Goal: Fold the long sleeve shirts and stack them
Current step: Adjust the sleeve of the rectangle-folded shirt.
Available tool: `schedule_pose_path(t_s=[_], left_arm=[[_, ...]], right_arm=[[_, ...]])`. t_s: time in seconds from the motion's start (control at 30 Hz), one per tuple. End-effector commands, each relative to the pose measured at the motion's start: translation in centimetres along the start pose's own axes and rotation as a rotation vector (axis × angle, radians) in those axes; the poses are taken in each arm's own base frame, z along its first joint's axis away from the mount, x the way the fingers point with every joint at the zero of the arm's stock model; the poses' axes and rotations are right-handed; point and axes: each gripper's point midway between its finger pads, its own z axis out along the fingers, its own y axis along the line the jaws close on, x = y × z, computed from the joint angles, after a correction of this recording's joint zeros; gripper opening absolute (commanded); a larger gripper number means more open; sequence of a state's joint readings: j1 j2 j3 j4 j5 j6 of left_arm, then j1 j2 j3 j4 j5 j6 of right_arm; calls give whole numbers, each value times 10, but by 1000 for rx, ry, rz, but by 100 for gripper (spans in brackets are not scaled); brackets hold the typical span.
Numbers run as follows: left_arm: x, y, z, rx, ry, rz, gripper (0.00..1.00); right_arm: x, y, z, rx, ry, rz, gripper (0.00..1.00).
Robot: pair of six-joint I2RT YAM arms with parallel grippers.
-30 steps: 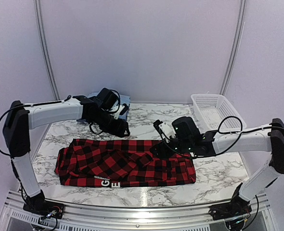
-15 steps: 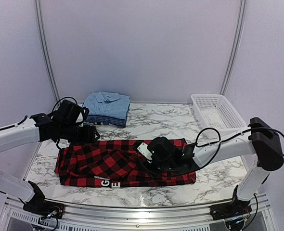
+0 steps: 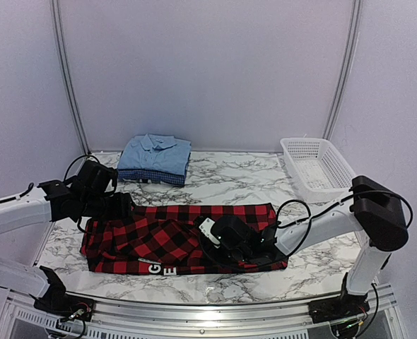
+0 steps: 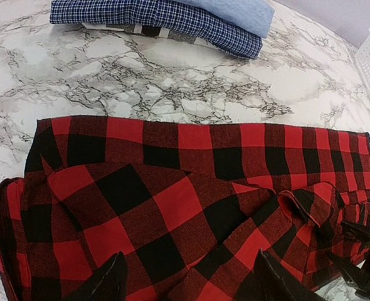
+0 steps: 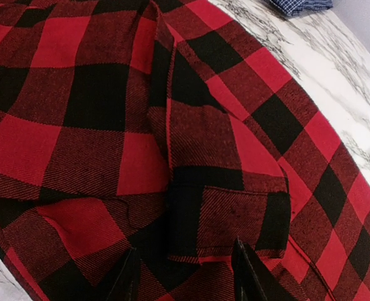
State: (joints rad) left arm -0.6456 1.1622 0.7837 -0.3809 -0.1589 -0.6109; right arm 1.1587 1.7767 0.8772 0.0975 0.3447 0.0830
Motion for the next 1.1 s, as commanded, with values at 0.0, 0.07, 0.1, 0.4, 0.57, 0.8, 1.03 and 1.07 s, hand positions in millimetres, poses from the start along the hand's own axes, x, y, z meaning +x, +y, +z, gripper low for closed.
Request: schedule_pose_path(t_s=[0.0,0.07,0.1,0.4,0.57,0.8,1.03,1.07], left_arm=[[-5,5,0,-10,-38,-30,71],[-4,7,2,-14,-33,-31,71],[-3,7,2,-16,-31,-32,71],[4,12,6,-27,-17,-23,71],[9,12,7,-16,-2,-4,71],[14,8,12,9,22,38,71],[7,-1,21,20,26,59,71],[5,-3,21,21,22,59,71]], right_arm=[[-6,-3,6,51,-20,28,46],[-6,-6,7,76,-18,36,44],[-8,-7,8,80,-19,39,43],[-33,-14,1,129,37,40,11],[-50,-18,-11,132,75,79,0],[-77,-39,-19,83,155,211,0],[-59,-93,-18,85,241,378,0],[-55,-103,-17,93,249,399,0]])
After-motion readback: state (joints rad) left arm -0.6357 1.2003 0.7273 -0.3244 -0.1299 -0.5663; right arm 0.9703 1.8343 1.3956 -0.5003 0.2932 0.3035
